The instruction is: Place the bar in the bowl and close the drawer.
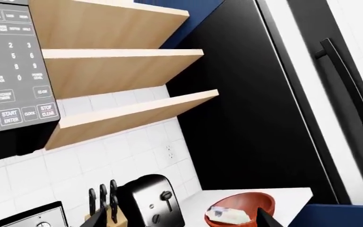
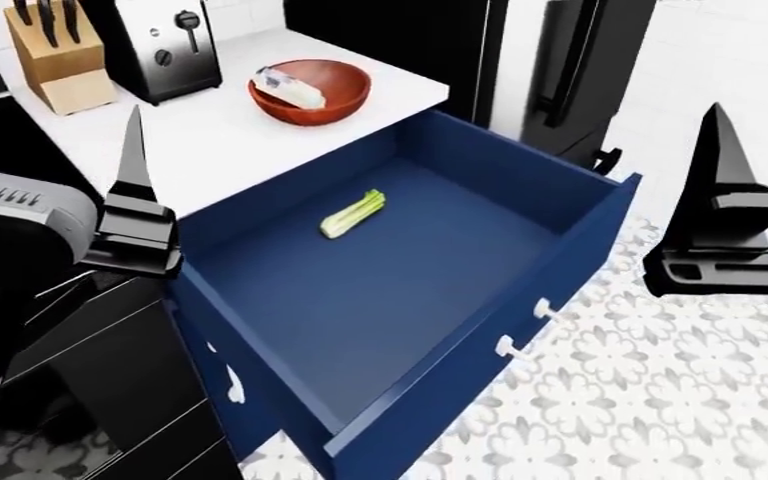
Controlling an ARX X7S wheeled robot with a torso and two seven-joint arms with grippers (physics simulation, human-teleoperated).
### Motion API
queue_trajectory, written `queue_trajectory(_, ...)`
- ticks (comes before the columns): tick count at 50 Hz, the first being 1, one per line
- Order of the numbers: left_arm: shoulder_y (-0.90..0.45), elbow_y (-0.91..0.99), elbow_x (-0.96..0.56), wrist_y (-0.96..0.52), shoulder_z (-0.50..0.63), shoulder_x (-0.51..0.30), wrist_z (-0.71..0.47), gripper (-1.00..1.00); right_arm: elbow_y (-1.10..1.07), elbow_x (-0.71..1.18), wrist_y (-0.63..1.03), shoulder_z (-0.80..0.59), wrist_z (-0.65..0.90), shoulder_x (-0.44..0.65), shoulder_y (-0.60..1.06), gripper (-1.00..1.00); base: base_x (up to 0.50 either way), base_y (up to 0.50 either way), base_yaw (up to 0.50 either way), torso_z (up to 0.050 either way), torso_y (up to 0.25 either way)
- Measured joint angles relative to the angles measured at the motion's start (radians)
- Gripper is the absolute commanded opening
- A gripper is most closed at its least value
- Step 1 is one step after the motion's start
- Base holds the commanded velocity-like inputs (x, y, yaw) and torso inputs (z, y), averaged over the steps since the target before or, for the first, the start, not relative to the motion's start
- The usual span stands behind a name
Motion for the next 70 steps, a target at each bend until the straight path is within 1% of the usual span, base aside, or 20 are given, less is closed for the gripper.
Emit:
queue_trajectory(33,0.012,-0.005,0.011,0.005,0.002,0.004,0.001,1.0,0.024,-0.108,-0.062,-0.055,0.021,-0.035,-0.1,1.0,0.0,0.0,-0.5,0.0,0.0)
queue_trajectory(46,0.02,-0.004,0.013,0.009,0.002,0.001,-0.001,1.0,0.036,-0.123,-0.016,-0.066,0.027,-0.076,-0.105,1.0,0.03,0.01,0.0,0.0,0.0)
queue_trajectory(52,0.027,-0.002,0.008,0.024,-0.002,-0.003,0.002,1.0,0.045,-0.134,-0.007,-0.07,0.025,-0.096,-0.109,1.0,0.44,0.08,0.0,0.0,0.0)
queue_trajectory(63,0.052,-0.018,-0.043,0.119,-0.039,-0.023,0.044,1.0,0.066,-0.153,-0.012,-0.074,0.016,-0.122,-0.122,1.0,0.42,0.06,0.0,0.0,0.0)
queue_trajectory(70,0.053,-0.033,-0.068,0.151,-0.054,-0.026,0.065,1.0,0.078,-0.166,-0.02,-0.077,0.011,-0.134,-0.134,1.0,0.35,0.02,0.0,0.0,0.0)
